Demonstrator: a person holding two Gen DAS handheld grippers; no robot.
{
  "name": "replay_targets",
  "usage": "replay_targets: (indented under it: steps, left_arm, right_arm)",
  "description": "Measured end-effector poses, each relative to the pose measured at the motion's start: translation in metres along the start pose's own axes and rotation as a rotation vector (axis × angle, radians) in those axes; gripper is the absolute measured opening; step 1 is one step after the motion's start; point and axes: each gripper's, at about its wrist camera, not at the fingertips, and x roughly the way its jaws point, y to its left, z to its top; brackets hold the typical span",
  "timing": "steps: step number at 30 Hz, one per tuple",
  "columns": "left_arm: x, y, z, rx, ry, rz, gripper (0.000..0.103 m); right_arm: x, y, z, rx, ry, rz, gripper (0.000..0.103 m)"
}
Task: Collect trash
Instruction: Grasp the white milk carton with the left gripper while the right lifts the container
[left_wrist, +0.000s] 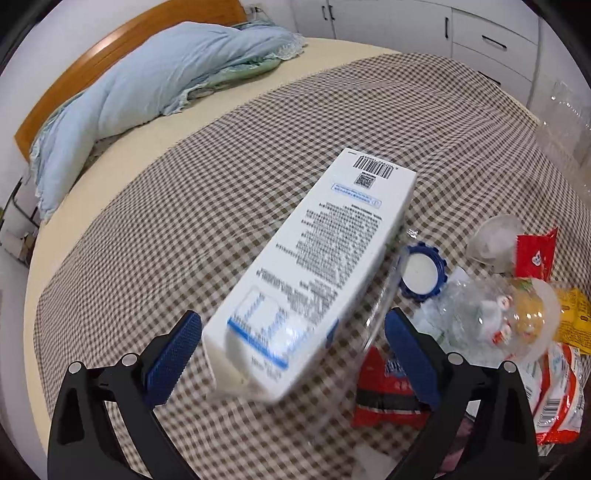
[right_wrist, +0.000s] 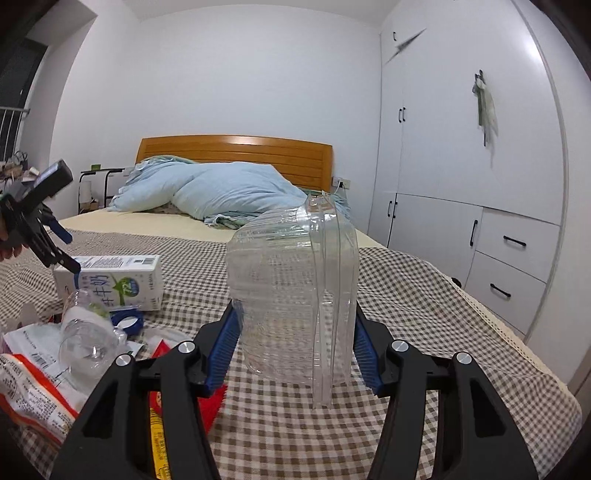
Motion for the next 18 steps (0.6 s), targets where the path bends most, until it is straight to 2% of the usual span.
replay_targets:
  steps: [5,9,15,18]
  left_arm:
    - [0.021,-0.002,0.014,0.083,0.010,-0.017,0.096]
    - [0.039,0.000,0.023,0.095,0.043,-0.040,0.096]
    - [0.063,0.008,0.032,0.070,0.065,-0.135,0.097]
    - [0.077,0.012,0.033,0.021,0.105,-0.193,0.097]
  right_arm:
    - [0.004,-0.009,0.001,0.017,0.001,-0.008,0.056]
    - [0.009,-0.016,0.002,0.034,0.006,-0.009,0.056]
    - [0.015,-0.021,0.002,0.041,0.006,-0.022,0.056]
    - [0.016,-0.022,0.002,0.056,0.005,-0.024,0.056]
